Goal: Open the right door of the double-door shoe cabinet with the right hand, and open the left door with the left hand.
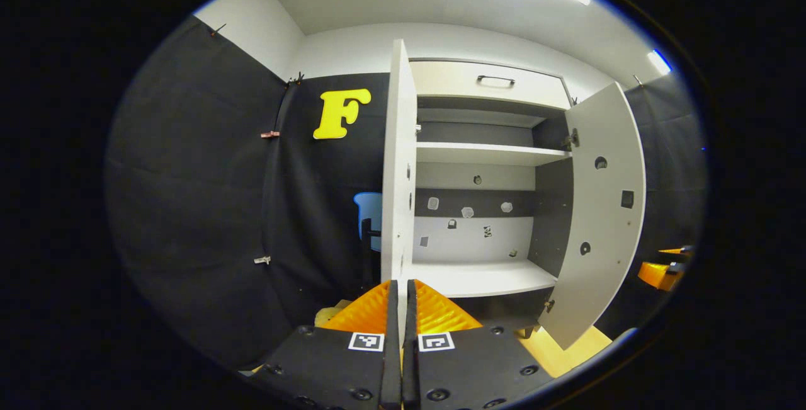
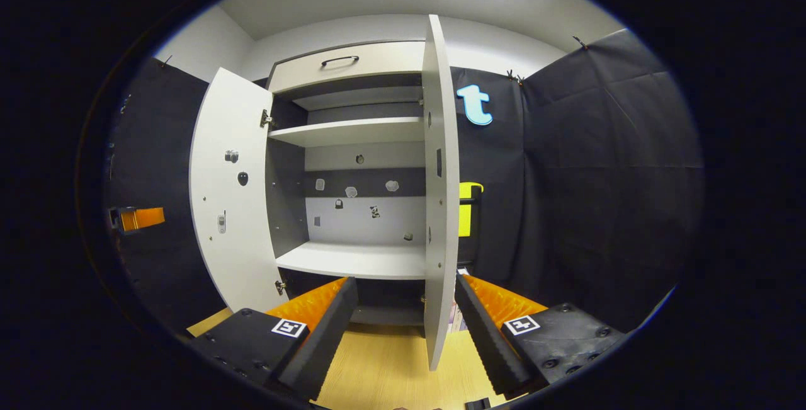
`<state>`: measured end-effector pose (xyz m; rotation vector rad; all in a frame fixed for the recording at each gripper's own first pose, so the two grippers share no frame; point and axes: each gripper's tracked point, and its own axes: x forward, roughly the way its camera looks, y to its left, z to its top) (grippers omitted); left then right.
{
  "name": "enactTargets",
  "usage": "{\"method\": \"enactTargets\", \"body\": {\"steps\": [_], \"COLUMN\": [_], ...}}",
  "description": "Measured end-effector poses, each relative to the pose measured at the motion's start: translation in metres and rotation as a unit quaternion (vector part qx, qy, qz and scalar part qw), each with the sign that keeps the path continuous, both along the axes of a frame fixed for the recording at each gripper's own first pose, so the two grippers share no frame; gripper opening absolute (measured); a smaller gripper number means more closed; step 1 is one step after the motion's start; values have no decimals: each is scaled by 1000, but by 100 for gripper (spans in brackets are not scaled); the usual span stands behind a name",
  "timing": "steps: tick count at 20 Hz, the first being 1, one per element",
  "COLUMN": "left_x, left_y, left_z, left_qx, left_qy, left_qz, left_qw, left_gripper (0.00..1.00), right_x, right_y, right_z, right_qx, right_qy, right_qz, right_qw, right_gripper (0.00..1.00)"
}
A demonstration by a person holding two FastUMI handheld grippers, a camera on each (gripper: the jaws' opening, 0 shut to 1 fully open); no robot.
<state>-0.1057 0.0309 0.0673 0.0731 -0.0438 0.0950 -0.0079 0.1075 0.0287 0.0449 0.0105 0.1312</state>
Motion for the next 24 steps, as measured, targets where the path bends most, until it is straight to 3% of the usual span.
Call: {"method": "enactTargets", "body": {"steps": [2, 7, 8, 11, 13, 20, 24], "left_x": [-15, -30, -31, -33, -31, -18, -6], "left_y": [-22, -62, -64, -59, -56, -48, -39], "left_z": [-1, -8, -12, -21, -30, -57, -56], "left_qx": [11, -2, -4, 4, 13, 2, 22], "left_qy": [-3, -12, -7, -6, -6, 13, 12], "left_qz": [-4, -33, -35, -26, -19, -27, -37], "left_qw": [1000, 999, 999, 1000, 1000, 1000, 999], "left_gripper": [7, 52, 55, 84, 95, 95, 95], "right_x": [-9, -31, -33, -32, -30, -16, -1], "right_y": [-10, -30, -30, -33, -34, -15, 3], "right_z": [5, 0, -1, -10, -17, -45, -38], "right_qx": [4, 12, 14, 22, 33, 27, 27], "right_qy": [-1, 5, 4, 14, 21, 41, 33], "right_qz": [0, -9, -10, -18, -29, -42, -47], "right_qw": [1000, 1000, 1000, 999, 999, 998, 998], "right_gripper": [98, 97, 97, 98, 99, 98, 98]}}
